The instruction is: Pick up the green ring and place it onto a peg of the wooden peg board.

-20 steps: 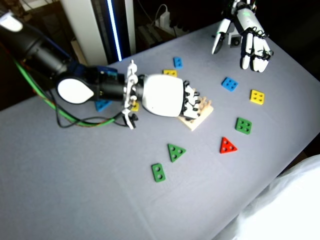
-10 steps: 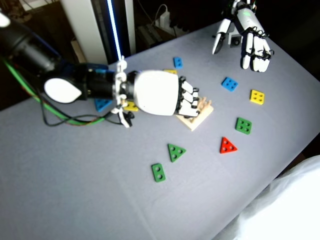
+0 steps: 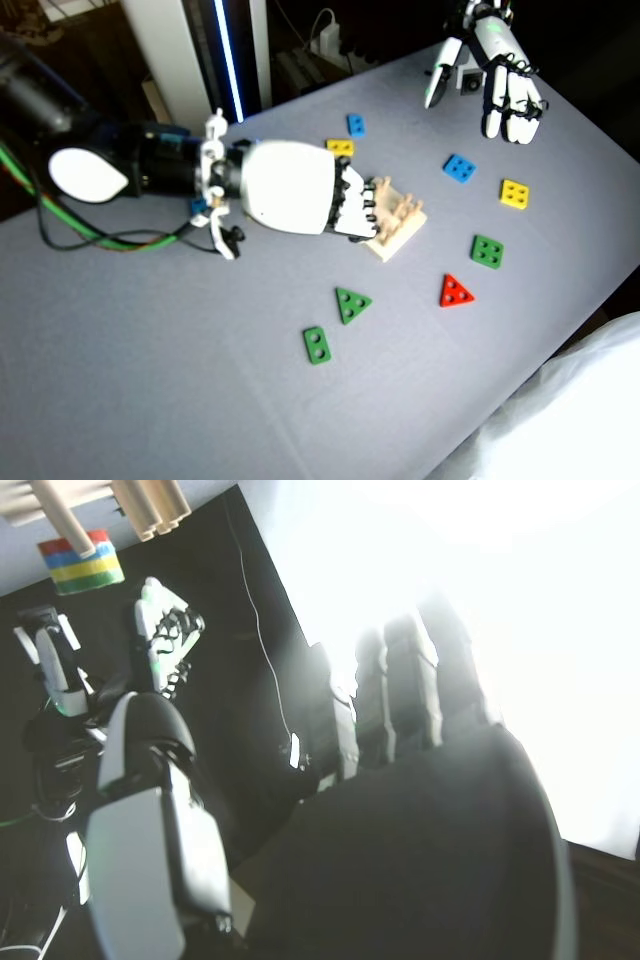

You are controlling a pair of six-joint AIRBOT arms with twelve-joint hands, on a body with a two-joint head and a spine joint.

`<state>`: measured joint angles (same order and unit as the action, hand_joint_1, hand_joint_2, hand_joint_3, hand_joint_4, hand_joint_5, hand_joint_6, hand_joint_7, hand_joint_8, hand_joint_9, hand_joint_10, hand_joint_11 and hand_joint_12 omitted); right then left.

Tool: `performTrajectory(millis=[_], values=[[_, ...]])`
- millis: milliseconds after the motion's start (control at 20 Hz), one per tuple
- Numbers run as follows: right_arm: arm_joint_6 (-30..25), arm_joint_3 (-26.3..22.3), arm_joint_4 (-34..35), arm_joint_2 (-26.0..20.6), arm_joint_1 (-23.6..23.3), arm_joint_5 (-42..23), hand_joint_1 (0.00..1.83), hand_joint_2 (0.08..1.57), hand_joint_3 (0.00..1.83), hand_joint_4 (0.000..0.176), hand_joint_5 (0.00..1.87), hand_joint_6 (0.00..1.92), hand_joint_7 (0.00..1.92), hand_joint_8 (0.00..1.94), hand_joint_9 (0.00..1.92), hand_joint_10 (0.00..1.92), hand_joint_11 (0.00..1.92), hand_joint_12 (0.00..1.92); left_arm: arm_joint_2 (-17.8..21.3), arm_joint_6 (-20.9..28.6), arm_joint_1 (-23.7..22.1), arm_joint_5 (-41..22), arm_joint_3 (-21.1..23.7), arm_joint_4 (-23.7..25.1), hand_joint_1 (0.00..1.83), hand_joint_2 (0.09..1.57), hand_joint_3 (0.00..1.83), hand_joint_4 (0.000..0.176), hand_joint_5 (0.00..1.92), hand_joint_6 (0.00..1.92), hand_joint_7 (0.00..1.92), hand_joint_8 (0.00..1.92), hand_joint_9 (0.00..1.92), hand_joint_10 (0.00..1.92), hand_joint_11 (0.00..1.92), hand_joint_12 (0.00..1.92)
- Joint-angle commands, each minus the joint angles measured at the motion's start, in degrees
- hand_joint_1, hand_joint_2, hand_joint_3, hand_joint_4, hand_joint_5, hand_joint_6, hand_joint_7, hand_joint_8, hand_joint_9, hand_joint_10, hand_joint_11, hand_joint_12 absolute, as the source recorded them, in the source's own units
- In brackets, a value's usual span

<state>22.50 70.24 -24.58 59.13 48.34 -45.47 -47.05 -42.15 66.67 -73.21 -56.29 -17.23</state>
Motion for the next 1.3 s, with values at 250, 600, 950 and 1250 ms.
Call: performTrajectory(millis=[250, 600, 950, 1250], values=[[-0.3, -0.3, -1.7, 0.6, -0.4, -4.3, 0.5, 1.19, 0.0, 0.042, 0.75, 0.0, 0.75, 0.0, 0.7, 0.08, 0.11, 1.42, -0.5, 0.6, -0.4, -7.3, 0.2, 0.9, 0.52, 1.05, 0.0, 0.089, 0.35, 0.0, 0.25, 0.0, 0.25, 0.0, 0.0, 0.76], [-0.3, 1.0, -3.3, 3.1, -0.8, -2.3, 0.4, 1.27, 0.0, 0.019, 0.71, 0.0, 0.72, 0.0, 0.78, 0.05, 0.4, 1.07, -0.5, 0.6, -0.4, -7.3, 0.1, 0.9, 0.53, 1.05, 0.0, 0.078, 0.37, 0.0, 0.27, 0.0, 0.27, 0.0, 0.0, 0.85], [2.6, -0.6, 3.9, 0.6, -1.7, -8.7, 0.36, 1.29, 0.0, 0.0, 0.67, 0.01, 0.69, 0.01, 0.67, 0.02, 0.07, 1.34, -0.5, 1.2, -0.3, -7.9, 0.1, 0.9, 0.61, 1.03, 0.0, 0.072, 0.39, 0.0, 0.26, 0.0, 0.25, 0.0, 0.0, 0.82], [9.1, -4.9, 15.2, -4.1, 0.8, -21.4, 0.43, 1.34, 0.0, 0.0, 0.62, 0.0, 0.66, 0.0, 0.63, 0.01, 0.2, 0.85, -0.5, 1.8, 0.4, -13.7, 0.7, -0.8, 0.68, 1.09, 0.0, 0.003, 0.36, 0.0, 0.32, 0.0, 0.28, 0.0, 0.0, 0.75]])
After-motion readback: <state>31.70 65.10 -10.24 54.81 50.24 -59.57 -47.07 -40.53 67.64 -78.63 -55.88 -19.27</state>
